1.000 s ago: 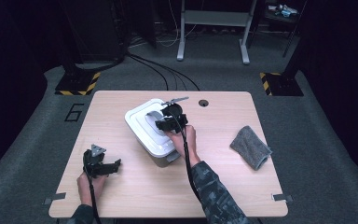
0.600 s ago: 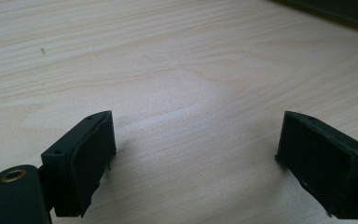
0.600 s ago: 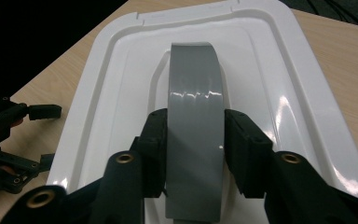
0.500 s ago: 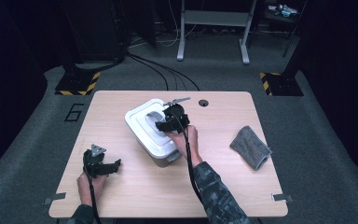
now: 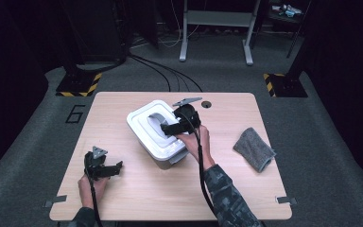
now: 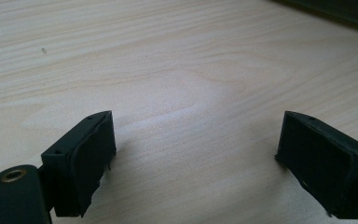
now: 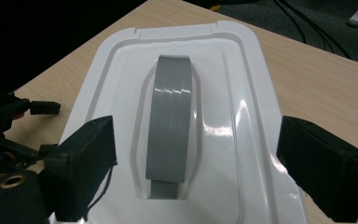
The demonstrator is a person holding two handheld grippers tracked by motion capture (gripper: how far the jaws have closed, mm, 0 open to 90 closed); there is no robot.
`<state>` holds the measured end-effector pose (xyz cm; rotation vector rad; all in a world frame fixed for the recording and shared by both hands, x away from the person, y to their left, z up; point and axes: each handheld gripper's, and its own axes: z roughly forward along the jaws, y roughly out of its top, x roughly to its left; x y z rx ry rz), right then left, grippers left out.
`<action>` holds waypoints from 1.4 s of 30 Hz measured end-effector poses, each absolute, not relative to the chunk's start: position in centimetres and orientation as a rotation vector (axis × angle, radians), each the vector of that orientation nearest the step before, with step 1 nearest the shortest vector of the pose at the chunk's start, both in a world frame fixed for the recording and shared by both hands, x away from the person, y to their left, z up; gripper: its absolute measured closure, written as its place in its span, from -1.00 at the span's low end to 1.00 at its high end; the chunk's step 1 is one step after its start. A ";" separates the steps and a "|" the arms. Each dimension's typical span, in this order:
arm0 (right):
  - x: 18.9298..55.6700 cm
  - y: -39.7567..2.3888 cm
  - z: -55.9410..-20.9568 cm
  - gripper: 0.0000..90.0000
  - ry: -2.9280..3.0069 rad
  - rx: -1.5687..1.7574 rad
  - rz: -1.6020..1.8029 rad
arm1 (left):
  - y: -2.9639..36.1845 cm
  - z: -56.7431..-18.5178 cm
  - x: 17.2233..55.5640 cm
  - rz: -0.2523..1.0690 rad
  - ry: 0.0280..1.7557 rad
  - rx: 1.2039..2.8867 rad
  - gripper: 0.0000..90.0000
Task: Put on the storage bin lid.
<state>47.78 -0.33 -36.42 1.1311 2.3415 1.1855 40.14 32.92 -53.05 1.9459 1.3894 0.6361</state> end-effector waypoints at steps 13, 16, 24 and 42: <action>44.9 -5.1 -35.1 -0.98 2.284 1.085 1.186 | 32.9 -53.1 40.1 0.638 1.390 1.946 -0.76; 44.0 -6.2 -35.2 -1.00 2.267 1.075 1.170 | 32.9 -53.1 40.1 0.640 1.390 1.945 -0.76; 42.1 -9.5 -36.2 -1.00 2.224 1.071 1.142 | 32.9 -53.1 40.1 0.641 1.391 1.944 -0.76; 38.8 -16.2 -45.0 -1.00 2.174 1.271 1.044 | 32.9 -53.1 40.1 0.643 1.394 1.942 -0.76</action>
